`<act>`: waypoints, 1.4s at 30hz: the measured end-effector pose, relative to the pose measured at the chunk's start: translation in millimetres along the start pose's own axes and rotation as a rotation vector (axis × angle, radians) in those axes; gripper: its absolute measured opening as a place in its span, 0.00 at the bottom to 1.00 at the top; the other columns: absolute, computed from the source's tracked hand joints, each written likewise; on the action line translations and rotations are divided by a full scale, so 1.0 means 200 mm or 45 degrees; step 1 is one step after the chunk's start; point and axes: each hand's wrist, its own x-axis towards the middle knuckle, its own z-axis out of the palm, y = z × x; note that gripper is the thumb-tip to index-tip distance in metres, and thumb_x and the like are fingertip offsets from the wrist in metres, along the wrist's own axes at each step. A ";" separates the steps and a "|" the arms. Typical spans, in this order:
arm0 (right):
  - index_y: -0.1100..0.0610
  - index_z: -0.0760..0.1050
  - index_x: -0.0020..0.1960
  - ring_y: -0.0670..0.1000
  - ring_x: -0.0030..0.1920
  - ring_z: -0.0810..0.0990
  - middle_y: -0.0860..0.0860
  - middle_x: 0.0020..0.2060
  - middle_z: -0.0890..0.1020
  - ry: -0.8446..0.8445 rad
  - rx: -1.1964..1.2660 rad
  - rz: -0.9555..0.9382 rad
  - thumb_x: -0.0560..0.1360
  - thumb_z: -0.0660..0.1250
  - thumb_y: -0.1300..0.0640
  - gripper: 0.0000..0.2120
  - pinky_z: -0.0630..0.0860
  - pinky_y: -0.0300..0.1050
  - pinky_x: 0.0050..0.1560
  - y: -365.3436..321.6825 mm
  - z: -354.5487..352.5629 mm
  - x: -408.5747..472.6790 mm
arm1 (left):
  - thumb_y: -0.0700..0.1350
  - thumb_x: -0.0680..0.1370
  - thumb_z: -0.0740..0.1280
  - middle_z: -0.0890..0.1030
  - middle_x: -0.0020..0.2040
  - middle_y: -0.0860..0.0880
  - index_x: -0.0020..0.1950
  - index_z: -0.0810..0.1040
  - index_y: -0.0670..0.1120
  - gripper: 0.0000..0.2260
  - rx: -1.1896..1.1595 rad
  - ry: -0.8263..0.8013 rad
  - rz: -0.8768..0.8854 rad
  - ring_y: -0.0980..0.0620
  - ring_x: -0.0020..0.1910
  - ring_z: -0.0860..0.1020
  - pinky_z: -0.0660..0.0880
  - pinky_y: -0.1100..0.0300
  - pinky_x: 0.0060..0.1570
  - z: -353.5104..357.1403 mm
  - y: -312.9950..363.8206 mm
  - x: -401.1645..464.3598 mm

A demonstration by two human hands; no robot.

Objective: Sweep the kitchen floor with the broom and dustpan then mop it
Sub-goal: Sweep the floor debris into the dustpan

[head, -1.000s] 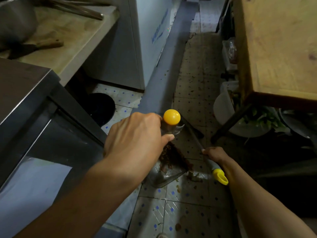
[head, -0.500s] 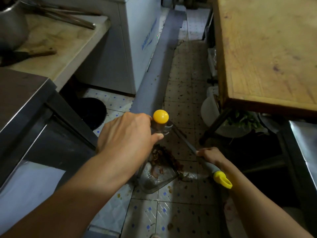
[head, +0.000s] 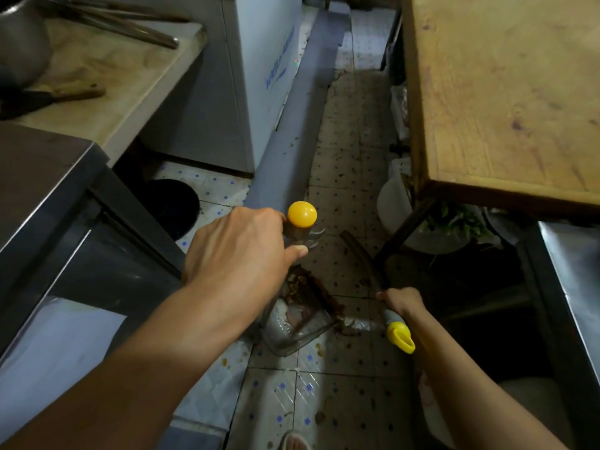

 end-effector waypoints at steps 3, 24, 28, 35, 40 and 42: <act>0.69 0.74 0.56 0.58 0.45 0.74 0.60 0.46 0.75 0.020 -0.020 0.051 0.75 0.68 0.58 0.15 0.73 0.49 0.41 0.02 0.02 0.02 | 0.63 0.75 0.63 0.75 0.42 0.50 0.51 0.76 0.53 0.15 -0.011 0.011 0.005 0.50 0.41 0.71 0.67 0.57 0.38 0.00 -0.02 -0.01; 0.68 0.76 0.60 0.52 0.45 0.71 0.56 0.45 0.74 -0.167 -0.389 -0.070 0.75 0.66 0.59 0.16 0.70 0.40 0.40 0.23 0.00 -0.13 | 0.63 0.75 0.63 0.66 0.35 0.52 0.50 0.76 0.53 0.15 0.013 0.019 0.015 0.51 0.39 0.67 0.65 0.58 0.38 -0.01 -0.09 -0.16; 0.67 0.78 0.58 0.51 0.43 0.74 0.55 0.43 0.76 -0.166 -0.398 -0.094 0.74 0.68 0.58 0.16 0.70 0.39 0.36 0.21 -0.03 -0.15 | 0.62 0.75 0.63 0.64 0.32 0.54 0.44 0.69 0.54 0.12 0.009 -0.011 0.031 0.52 0.39 0.67 0.65 0.58 0.37 -0.04 -0.10 -0.20; 0.66 0.75 0.55 0.54 0.44 0.75 0.57 0.45 0.76 -0.049 -0.355 -0.135 0.73 0.71 0.55 0.17 0.69 0.44 0.38 0.04 0.06 0.01 | 0.63 0.74 0.63 0.70 0.37 0.52 0.49 0.76 0.53 0.15 0.024 0.025 -0.014 0.48 0.42 0.74 0.68 0.58 0.38 0.03 -0.15 -0.21; 0.66 0.75 0.54 0.55 0.45 0.76 0.58 0.47 0.75 -0.104 -0.369 -0.167 0.74 0.69 0.55 0.15 0.69 0.45 0.40 0.00 0.19 0.09 | 0.63 0.74 0.64 0.74 0.38 0.52 0.42 0.72 0.54 0.13 -0.055 0.038 -0.069 0.50 0.40 0.72 0.68 0.59 0.37 0.08 -0.19 -0.22; 0.61 0.73 0.44 0.51 0.39 0.75 0.58 0.47 0.74 -0.189 -0.434 -0.206 0.74 0.68 0.57 0.08 0.69 0.40 0.35 0.02 0.26 0.06 | 0.62 0.74 0.64 0.77 0.41 0.52 0.44 0.74 0.54 0.12 -0.063 0.044 -0.078 0.50 0.42 0.75 0.68 0.59 0.37 0.10 -0.21 -0.24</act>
